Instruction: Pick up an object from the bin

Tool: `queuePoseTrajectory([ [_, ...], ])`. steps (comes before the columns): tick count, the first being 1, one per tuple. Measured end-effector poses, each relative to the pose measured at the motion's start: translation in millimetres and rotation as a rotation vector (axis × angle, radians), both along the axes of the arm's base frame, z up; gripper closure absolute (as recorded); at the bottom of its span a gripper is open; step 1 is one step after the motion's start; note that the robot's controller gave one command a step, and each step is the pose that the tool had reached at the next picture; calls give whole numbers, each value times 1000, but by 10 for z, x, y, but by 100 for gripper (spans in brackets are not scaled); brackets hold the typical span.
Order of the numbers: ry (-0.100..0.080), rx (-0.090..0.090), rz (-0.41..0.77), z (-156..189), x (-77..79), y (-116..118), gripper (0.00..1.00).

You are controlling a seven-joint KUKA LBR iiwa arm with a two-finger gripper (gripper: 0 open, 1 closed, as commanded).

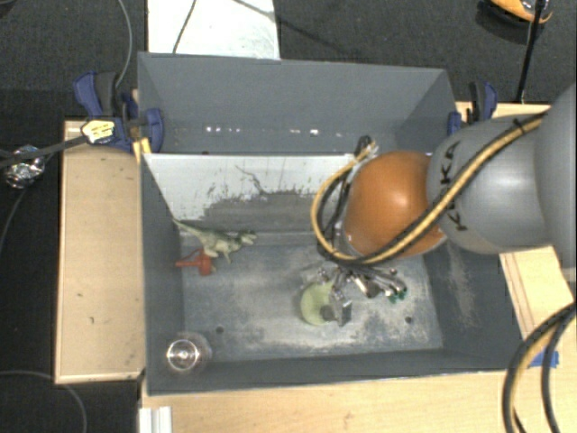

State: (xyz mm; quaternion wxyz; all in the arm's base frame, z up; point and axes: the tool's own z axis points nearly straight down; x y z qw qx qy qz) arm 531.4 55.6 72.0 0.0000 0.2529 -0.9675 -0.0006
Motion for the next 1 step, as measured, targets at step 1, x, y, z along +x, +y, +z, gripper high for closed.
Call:
queuePoseTrajectory([
  [1, -1, 4, 16, 2, 81, -92, 100],
])
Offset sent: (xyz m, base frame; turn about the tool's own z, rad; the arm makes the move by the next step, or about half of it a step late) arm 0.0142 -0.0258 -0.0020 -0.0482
